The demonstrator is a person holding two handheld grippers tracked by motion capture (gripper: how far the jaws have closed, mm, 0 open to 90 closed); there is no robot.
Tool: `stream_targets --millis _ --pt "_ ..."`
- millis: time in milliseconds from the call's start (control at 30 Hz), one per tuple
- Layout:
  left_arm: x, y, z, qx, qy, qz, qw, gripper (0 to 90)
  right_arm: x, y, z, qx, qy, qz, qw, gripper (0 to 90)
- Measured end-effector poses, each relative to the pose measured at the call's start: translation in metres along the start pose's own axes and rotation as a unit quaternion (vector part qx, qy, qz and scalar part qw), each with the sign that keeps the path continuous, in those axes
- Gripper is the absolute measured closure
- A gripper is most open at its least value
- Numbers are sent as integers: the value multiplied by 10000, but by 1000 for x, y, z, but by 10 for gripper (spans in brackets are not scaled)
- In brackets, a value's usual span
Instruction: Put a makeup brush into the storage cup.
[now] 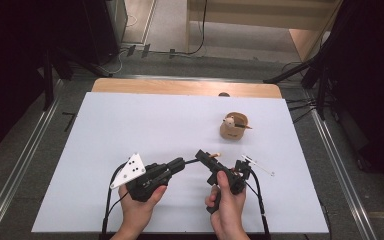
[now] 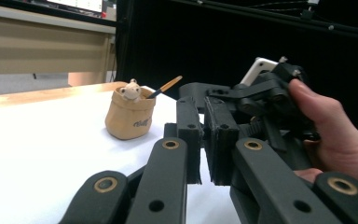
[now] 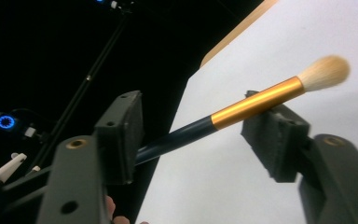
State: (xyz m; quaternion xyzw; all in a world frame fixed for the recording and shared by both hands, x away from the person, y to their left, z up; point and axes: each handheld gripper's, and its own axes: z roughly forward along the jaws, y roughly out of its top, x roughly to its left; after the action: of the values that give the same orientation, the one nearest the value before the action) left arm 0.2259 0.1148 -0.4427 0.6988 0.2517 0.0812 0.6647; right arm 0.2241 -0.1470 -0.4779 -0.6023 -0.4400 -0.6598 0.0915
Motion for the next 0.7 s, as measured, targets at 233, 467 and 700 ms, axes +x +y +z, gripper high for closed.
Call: stream_targets --millis 233,467,700 --pt "1 -5 18 686 198 610 9956 566 -4 4 -9 -273 111 -151 9995 842" --pt "10 -5 14 915 56 159 9957 66 13 13 -17 -410 -162 -1399 9892 843" --pt "18 -3 4 904 129 180 9957 5 16 16 -19 -412 -417 -1915 9797 843"
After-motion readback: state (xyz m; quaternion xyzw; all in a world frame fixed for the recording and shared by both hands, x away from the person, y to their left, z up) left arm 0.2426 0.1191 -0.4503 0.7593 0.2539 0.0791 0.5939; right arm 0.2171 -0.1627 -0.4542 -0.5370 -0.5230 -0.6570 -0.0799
